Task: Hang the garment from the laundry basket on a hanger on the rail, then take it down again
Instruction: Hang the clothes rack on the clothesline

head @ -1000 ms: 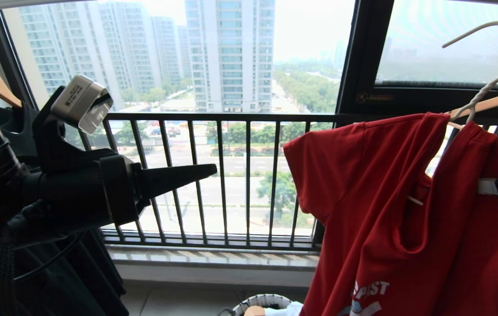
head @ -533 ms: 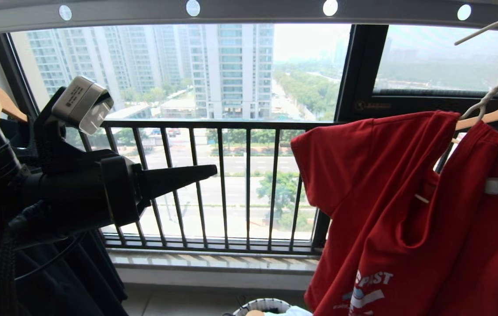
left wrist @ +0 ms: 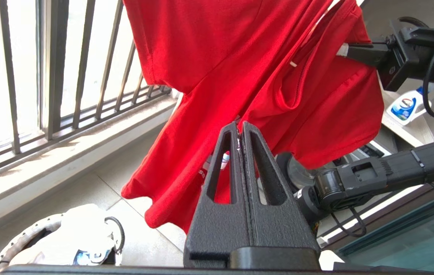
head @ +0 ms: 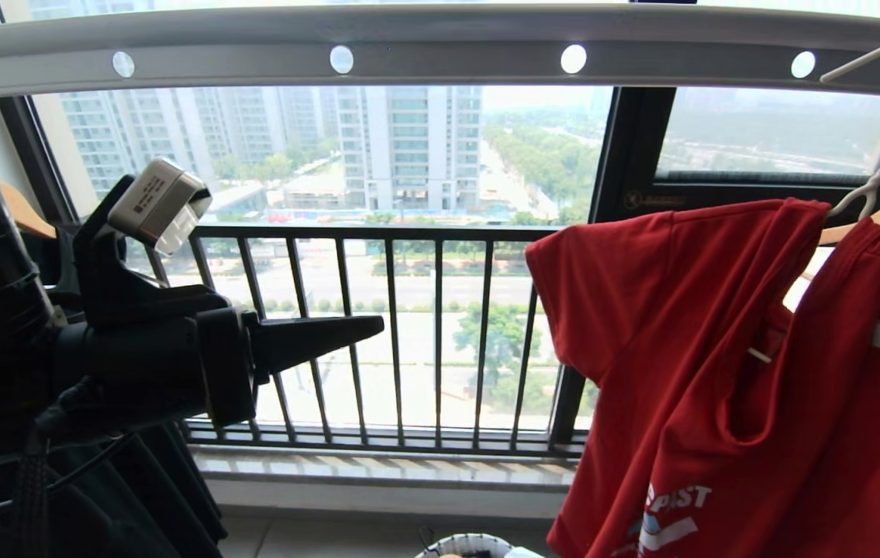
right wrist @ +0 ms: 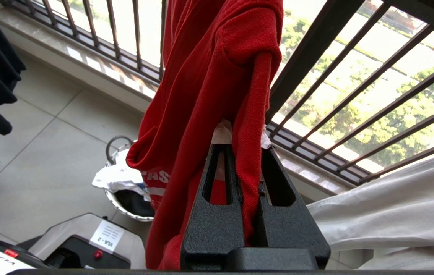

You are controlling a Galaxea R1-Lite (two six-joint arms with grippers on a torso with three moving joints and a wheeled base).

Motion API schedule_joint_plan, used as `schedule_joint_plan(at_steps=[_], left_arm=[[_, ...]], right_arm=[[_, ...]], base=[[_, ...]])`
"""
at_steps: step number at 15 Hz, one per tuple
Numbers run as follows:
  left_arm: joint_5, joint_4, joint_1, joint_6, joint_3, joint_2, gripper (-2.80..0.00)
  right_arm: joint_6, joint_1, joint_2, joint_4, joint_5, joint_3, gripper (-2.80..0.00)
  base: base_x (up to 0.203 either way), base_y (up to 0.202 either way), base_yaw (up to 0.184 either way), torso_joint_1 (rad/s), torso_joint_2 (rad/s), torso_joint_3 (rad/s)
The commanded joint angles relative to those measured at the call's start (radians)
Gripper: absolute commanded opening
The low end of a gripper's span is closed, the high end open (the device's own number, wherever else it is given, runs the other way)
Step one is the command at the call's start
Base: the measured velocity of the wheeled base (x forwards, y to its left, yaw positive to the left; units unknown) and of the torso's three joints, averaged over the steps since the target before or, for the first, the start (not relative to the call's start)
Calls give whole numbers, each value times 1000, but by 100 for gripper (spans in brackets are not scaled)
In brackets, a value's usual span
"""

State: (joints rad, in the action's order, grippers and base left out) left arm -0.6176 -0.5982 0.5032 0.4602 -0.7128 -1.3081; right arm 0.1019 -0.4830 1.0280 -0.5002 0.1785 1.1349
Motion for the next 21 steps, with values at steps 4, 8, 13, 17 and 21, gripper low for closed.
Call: schedule_joint_plan(at_steps=[4,8,13,17,21], left_arm=[[-5,44,14,-71,7,30,-280],[-5,46,14,-71,9,38,-280],[-7,46,14,-71,10,44,-280],[-7,44,15,-72,9,44,-280],[-5,40,14,-72,10,43,-280]], right_arm=[[-1,0,-15,1,-1,-14,-280],[1,0,-28,73,1,-45,-280],[2,0,-31,80,16,-46,-280],[1,-2,-31,80,38,-46,-280],[-3,-1,-23,88,81,-48,-280]], base=[[0,0,0,128,-263,-135],[0,0,0,30,-59,-29],[0,0,0,0,0,0],[0,0,0,0,0,0],[0,0,0,0,0,0]])
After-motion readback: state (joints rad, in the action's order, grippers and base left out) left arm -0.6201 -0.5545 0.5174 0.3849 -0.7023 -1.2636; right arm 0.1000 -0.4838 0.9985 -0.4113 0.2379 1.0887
